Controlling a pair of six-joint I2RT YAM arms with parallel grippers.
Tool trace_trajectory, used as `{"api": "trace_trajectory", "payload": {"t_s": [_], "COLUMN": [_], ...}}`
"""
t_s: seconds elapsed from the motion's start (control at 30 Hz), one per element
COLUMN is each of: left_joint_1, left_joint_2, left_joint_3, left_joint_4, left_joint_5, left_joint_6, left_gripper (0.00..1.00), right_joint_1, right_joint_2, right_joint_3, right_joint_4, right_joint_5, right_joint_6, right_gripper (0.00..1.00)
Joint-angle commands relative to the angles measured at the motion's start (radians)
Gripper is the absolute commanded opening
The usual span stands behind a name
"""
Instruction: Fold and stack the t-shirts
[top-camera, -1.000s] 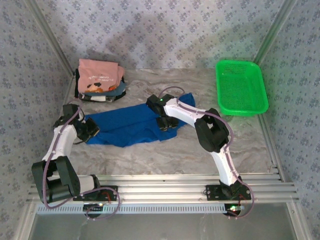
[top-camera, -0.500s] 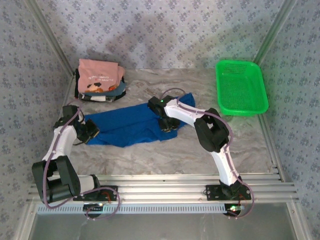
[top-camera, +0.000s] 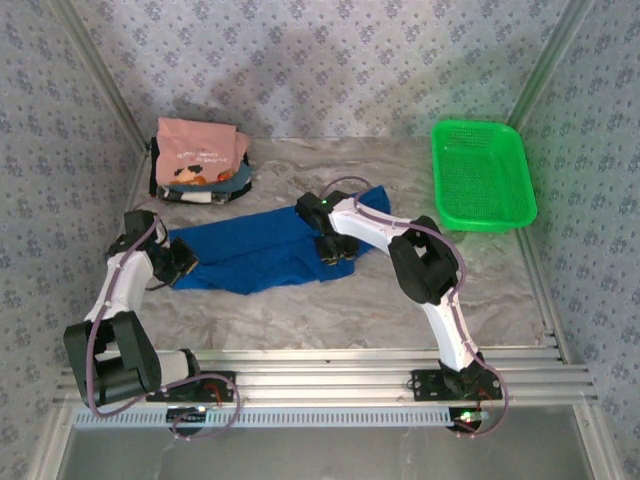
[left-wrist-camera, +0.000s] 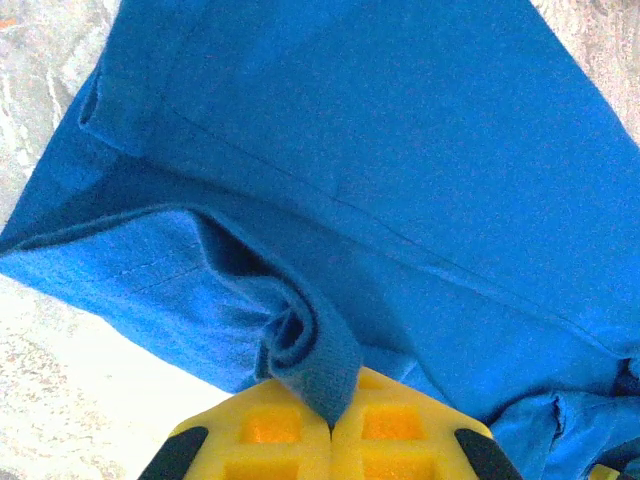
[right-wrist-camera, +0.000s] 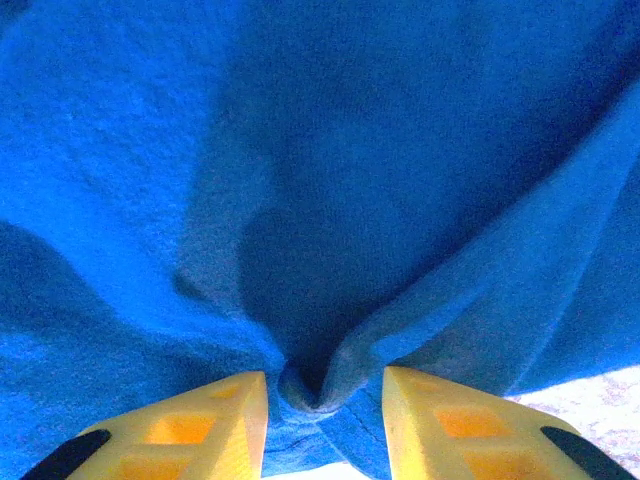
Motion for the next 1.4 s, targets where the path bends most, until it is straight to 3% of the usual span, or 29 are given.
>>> {"api": "trace_trajectory", "payload": {"t_s": [0.0, 0.23, 0.57, 1.0, 1.37], "left_joint_1": [0.004, 0.005, 0.009, 0.039, 0.045], "left_joint_2": [0.006, 0.014, 0.009, -0.088, -0.332], "left_joint_3": [-0.010, -0.013, -0.002, 0.027, 0.021], "left_joint_4": [0.008, 0.015, -0.003, -0.117, -0.324], "left_joint_5": [0.015, 0.012, 0.005, 0.031, 0.064], "left_joint_6": [0.010, 0.010, 0.018, 0.038, -0.059], "left_gripper": [0.00, 0.00, 0.00, 0.00, 0.00], "right_joint_1": [-0.008, -0.017, -0.028, -0.142, -0.390], "right_joint_2": [0.021, 0.037, -0.086, -0.469, -0.833], "right_joint_3": [0.027, 0.019, -0.020, -0.269, -0.459], "right_joint_4": [-0.007, -0.025, 0.026, 0.048, -0.019], "right_joint_5": [-0.012, 0.000, -0.015, -0.125, -0.317], "right_joint_6": [0.023, 0.020, 0.016, 0.059, 0.030], "right_gripper": [0.37, 0.31, 0.00, 0.00, 0.00]}}
